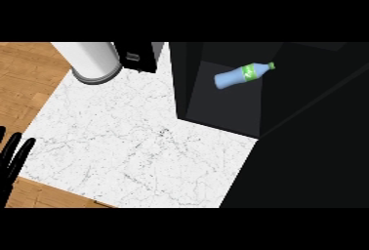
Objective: Pick up the bottled water, place it into the cabinet and close the cabinet
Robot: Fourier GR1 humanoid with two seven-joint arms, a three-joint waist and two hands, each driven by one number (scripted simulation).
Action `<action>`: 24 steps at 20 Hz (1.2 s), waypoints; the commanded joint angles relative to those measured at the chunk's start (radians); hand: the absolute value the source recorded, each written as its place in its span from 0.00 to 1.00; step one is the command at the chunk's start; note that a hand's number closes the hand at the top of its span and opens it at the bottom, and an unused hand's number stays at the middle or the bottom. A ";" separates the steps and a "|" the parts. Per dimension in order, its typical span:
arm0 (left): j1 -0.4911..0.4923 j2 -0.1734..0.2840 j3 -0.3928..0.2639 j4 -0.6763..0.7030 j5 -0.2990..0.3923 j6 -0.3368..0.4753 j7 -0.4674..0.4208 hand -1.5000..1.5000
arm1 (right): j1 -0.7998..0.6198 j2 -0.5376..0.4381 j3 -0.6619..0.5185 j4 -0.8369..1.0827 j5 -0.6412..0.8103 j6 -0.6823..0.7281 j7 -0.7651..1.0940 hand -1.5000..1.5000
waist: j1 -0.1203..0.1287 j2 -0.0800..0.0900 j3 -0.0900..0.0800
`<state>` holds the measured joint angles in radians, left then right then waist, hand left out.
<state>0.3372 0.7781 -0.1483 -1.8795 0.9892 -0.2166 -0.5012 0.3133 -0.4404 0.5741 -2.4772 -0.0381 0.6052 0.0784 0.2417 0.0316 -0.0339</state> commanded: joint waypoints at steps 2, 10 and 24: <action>-0.005 0.012 0.016 0.010 0.008 -0.011 0.004 0.00 | -0.021 0.064 0.124 0.048 -0.044 -0.025 0.085 1.00 | 0.007 0.020 0.004; -0.027 0.019 0.028 0.009 0.010 -0.030 0.000 0.00 | -0.024 0.080 0.116 0.096 -0.150 -0.008 0.062 1.00 | 0.048 0.045 0.008; -0.023 0.021 0.035 0.043 0.022 -0.051 0.005 0.00 | -0.184 0.093 -0.029 0.152 -0.086 -0.029 0.173 1.00 | 0.019 0.030 0.006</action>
<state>0.3134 0.7985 -0.1164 -1.8506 1.0096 -0.2623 -0.4964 0.1969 -0.3841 0.5604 -2.4021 -0.1572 0.6392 0.1534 0.2685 0.0547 -0.0341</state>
